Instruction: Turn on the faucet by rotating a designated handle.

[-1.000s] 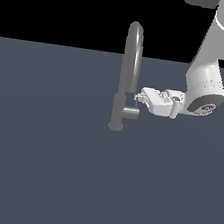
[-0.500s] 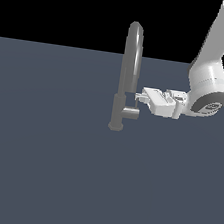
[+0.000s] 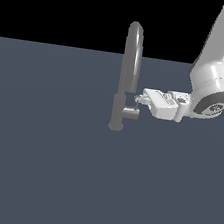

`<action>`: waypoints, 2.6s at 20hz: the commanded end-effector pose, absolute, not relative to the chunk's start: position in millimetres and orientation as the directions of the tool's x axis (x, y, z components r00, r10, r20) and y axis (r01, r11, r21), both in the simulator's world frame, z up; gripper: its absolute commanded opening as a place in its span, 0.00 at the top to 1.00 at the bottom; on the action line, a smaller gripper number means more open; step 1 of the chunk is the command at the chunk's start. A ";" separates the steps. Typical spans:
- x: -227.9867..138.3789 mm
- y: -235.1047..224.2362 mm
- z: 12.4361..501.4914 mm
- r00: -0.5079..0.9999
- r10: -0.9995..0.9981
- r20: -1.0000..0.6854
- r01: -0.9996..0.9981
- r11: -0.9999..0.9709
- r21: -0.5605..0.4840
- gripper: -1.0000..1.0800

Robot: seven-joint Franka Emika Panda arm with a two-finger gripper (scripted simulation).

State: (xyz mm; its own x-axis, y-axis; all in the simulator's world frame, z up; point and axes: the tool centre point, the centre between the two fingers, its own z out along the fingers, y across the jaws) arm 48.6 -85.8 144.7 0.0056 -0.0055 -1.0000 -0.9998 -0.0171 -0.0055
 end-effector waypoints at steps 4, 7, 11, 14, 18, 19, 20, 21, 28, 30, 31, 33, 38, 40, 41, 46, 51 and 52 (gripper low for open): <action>30.5 -86.1 145.5 0.001 0.000 -1.000 -1.000 -0.025 -0.001 1.00; 33.4 -86.1 146.7 0.010 -0.004 -1.000 -1.000 -0.021 -0.010 1.00; 19.7 -86.4 138.7 0.007 -0.002 -1.000 -1.000 -0.023 -0.006 1.00; 9.0 -86.7 132.6 0.004 -0.001 -1.000 -1.000 -0.024 -0.004 1.00; 10.5 -86.5 137.9 0.021 -0.004 -1.000 -1.000 -0.024 -0.020 1.00; 6.6 -86.6 131.8 0.018 -0.004 -1.000 -1.000 -0.024 -0.018 1.00; 2.7 -86.7 125.7 0.015 -0.003 -1.000 -1.000 -0.024 -0.015 1.00; -1.3 -86.9 119.5 0.012 -0.002 -1.000 -1.000 -0.024 -0.012 1.00; -4.8 -86.9 108.2 0.027 -0.001 -1.000 -0.999 -0.028 -0.027 1.00; -7.6 -87.0 94.9 0.019 -0.001 -1.000 -0.999 -0.027 -0.019 1.00; -9.1 -87.0 88.3 0.015 -0.001 -1.000 -1.000 -0.027 -0.015 1.00; -11.9 -87.2 75.3 0.007 0.000 -1.000 -1.000 -0.026 -0.007 1.00; -2.4 -86.8 83.8 0.033 0.002 -0.999 -0.999 -0.030 -0.033 1.00; -1.3 -86.8 75.1 0.027 0.001 -1.000 -0.999 -0.029 -0.027 1.00; -0.9 -86.8 70.8 0.024 0.001 -1.000 -0.999 -0.029 -0.024 1.00; 1.3 -86.8 50.0 0.010 0.000 -1.000 -1.000 -0.027 -0.010 1.00; 13.9 -90.1 74.4 0.055 0.007 -0.998 -0.998 -0.036 -0.055 1.00; 15.1 -89.9 71.0 0.052 0.007 -0.999 -0.998 -0.035 -0.052 1.00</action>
State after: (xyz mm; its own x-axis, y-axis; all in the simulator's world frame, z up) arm 11.4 -90.8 74.6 0.0510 0.0111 -0.9986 -0.9979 -0.0388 -0.0514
